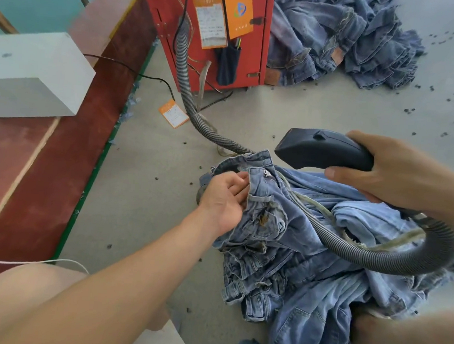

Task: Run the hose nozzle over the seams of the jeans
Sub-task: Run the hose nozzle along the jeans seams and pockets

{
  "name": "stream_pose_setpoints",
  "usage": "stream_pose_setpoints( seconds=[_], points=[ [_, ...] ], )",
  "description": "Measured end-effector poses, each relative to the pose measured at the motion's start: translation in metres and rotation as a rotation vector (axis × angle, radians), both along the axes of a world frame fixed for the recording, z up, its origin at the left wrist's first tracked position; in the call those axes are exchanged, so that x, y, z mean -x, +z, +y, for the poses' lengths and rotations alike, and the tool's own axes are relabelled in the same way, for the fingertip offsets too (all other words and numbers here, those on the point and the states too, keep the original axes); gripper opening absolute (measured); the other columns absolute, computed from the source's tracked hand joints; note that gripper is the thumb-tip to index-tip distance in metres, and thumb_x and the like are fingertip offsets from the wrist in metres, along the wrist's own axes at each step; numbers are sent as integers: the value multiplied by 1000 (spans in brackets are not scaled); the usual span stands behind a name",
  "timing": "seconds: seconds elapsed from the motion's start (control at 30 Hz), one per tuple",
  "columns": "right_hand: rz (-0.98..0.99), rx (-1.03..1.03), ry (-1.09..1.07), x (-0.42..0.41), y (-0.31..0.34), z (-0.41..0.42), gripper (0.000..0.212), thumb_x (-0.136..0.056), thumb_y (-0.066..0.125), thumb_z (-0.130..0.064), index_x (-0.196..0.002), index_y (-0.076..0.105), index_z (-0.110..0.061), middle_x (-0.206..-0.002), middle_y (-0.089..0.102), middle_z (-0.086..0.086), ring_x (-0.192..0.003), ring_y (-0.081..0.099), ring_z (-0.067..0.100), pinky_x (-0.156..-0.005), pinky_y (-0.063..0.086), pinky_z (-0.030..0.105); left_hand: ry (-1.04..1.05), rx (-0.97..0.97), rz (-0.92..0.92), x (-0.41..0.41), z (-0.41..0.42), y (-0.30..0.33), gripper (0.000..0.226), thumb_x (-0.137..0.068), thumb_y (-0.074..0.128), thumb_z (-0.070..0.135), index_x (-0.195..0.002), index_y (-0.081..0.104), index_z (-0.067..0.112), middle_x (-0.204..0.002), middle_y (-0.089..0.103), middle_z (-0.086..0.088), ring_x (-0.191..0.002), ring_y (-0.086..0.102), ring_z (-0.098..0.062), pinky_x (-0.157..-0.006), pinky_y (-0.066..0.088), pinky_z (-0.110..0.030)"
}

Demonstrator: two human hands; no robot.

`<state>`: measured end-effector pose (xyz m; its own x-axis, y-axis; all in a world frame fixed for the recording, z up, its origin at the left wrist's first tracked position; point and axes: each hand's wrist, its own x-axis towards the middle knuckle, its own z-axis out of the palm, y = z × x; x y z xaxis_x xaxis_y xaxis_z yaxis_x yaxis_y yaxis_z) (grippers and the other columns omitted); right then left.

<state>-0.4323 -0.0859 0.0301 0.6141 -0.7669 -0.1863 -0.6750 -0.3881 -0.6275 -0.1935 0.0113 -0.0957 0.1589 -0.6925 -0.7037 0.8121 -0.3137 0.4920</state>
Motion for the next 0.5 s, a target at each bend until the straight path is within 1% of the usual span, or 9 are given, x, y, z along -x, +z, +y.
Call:
stream_pose_setpoints(
  seconds=[0.07, 0.13, 0.17, 0.23, 0.27, 0.3, 0.37, 0.43, 0.5],
  points=[
    [-1, 9, 0, 0, -1, 0, 17, -87, 73, -50, -95, 59, -49, -52, 59, -1, -36, 52, 13, -35, 43, 28, -17, 22, -14, 4, -1, 3, 33, -98, 41, -10, -119, 63, 3, -105, 70, -14, -91, 68, -23, -99, 53, -38],
    [-5, 8, 0, 2, -3, 0, 18, -85, 72, -51, -97, 60, -47, -51, 59, 0, -35, 51, 12, -34, 42, 28, 4, 30, -9, 7, -3, 2, 37, -98, 37, -18, -120, 61, 0, -109, 70, -18, -94, 69, -24, -94, 57, -36],
    [-4, 7, 4, 2, -4, 0, 19, -85, 72, -52, -98, 60, -46, -52, 60, 0, -35, 52, 12, -34, 42, 27, -26, 58, -30, 8, -3, 1, 43, -96, 35, -22, -123, 61, 0, -114, 71, -18, -97, 71, -25, -91, 59, -36],
    [8, 17, 18, 2, -5, -1, 19, -85, 71, -52, -99, 59, -45, -55, 62, -2, -37, 53, 11, -36, 41, 23, -162, 118, -152, 7, 0, 1, 53, -90, 38, -25, -126, 62, 5, -120, 73, -12, -99, 74, -20, -83, 62, -31],
    [15, 21, 23, 3, -6, -1, 19, -85, 71, -52, -98, 59, -45, -57, 63, -3, -39, 55, 12, -38, 41, 22, -239, 154, -224, 6, 2, 1, 55, -90, 42, -24, -128, 62, 10, -122, 74, -9, -102, 74, -18, -82, 61, -30],
    [16, 16, 25, 3, -7, -1, 19, -85, 71, -53, -98, 58, -46, -59, 64, -4, -41, 57, 13, -39, 42, 22, -304, 181, -280, 7, 4, 0, 59, -90, 45, -24, -132, 59, 15, -126, 73, -7, -109, 73, -19, -87, 61, -32],
    [20, -1, 34, 4, -10, -1, 18, -84, 70, -53, -97, 58, -49, -62, 64, -8, -42, 58, 11, -40, 42, 20, -385, 191, -333, 9, 7, -2, 71, -92, 49, -23, -145, 50, 25, -136, 68, -6, -122, 67, -23, -100, 56, -39],
    [60, 15, 73, 2, -14, -1, 17, -86, 71, -50, -94, 56, -52, -66, 65, -18, -46, 59, 7, -42, 42, 16, -422, 169, -338, 11, 9, -4, 73, -94, 46, -24, -151, 45, 21, -137, 67, -9, -124, 65, -25, -106, 53, -43],
    [129, 24, 110, -1, -18, 1, 19, -86, 71, -48, -92, 54, -54, -70, 65, -24, -54, 62, 1, -46, 43, 15, -452, 180, -320, 14, 9, -7, 56, -96, 45, -22, -140, 57, 9, -132, 69, -14, -114, 70, -22, -100, 57, -35]
  ],
)
